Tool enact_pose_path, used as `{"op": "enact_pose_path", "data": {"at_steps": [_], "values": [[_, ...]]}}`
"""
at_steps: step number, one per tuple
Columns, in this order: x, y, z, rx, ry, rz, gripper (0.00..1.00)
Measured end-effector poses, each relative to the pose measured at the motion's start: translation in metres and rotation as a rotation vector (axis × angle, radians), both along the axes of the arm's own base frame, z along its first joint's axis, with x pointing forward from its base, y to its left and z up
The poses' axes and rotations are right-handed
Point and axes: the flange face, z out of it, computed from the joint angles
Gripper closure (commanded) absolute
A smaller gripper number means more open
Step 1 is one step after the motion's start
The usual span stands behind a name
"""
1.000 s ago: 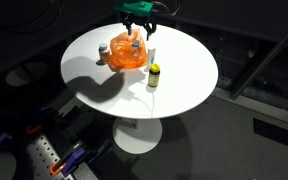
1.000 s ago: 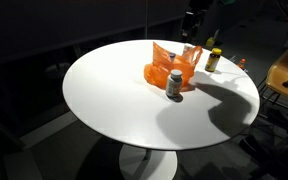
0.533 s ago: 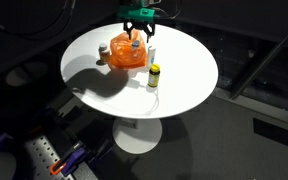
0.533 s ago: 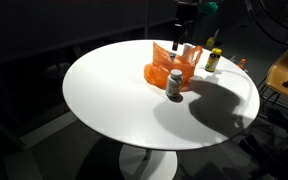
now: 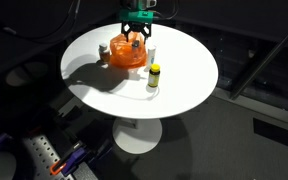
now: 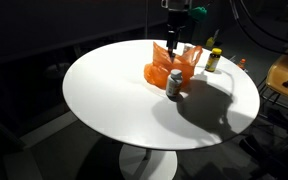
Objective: Remove the blue and white container from the orange plastic bag and put it on the table.
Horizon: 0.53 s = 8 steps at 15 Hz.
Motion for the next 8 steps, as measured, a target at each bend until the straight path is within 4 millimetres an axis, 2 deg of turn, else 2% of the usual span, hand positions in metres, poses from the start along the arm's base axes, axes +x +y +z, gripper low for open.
{"op": "enact_pose_path", "data": {"at_steps": [8], "values": [[0.003, 0.018, -0.004, -0.006, 0.06, 0.023, 0.0]]}}
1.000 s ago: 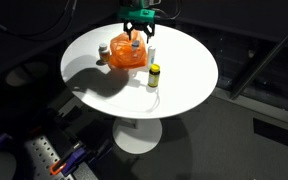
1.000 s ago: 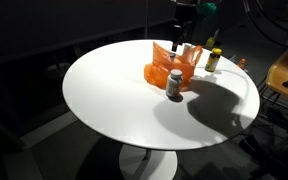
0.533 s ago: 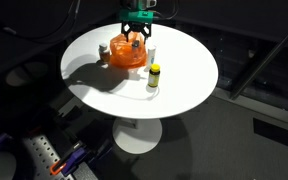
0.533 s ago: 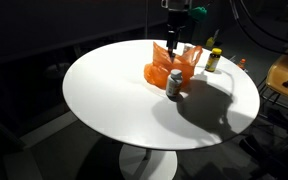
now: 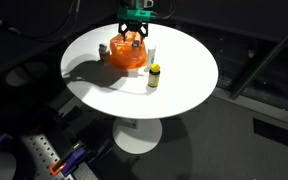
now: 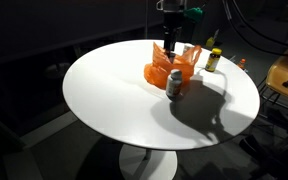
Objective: Remove the blue and white container from the orange plastic bag and put it on the table.
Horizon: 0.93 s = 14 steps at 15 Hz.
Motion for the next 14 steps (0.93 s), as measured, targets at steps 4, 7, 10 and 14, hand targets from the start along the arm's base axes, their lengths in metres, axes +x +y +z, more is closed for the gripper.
{"op": "enact_pose_path", "data": {"at_steps": [4, 7, 10, 14], "values": [[0.001, 0.003, -0.007, 0.0, 0.033, 0.003, 0.0], [0.002, 0.005, -0.012, 0.001, 0.055, 0.005, 0.0], [0.003, 0.007, -0.017, 0.001, 0.074, 0.006, 0.0], [0.003, 0.008, -0.019, 0.0, 0.086, 0.007, 0.29]]}}
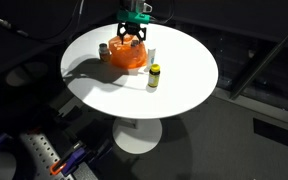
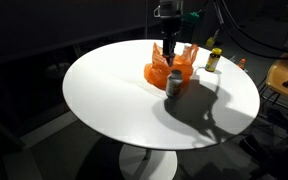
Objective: Remove the blue and white container from the orange plastic bag and put it on the table.
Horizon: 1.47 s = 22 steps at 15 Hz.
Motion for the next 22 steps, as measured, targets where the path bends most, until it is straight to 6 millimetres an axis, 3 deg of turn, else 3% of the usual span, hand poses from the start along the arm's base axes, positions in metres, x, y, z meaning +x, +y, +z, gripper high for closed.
{"op": "enact_pose_path", "data": {"at_steps": [6, 13, 22], "values": [[0.003, 0.0, 0.005, 0.001, -0.008, -0.001, 0.76], [0.009, 0.0, 0.026, 0.005, -0.042, -0.006, 0.79], [0.008, -0.005, 0.092, 0.02, -0.104, -0.037, 0.79]]}}
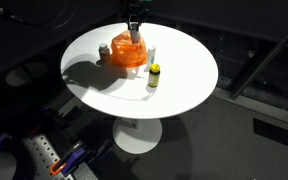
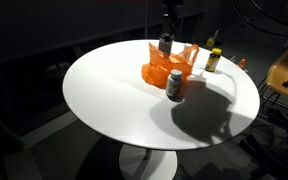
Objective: Remove the blue and white container from the orange plastic bag and put it on the table.
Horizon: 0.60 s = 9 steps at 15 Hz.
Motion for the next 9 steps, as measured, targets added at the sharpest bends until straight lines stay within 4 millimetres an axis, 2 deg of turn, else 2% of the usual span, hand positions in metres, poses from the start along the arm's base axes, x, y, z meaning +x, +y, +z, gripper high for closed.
{"op": "enact_pose_path", "data": {"at_steps": [4, 9], "values": [[-0.017, -0.003, 0.026, 0.014, 0.004, -0.011, 0.79], [-0.063, -0.002, 0.05, 0.025, 0.04, -0.014, 0.79]]}}
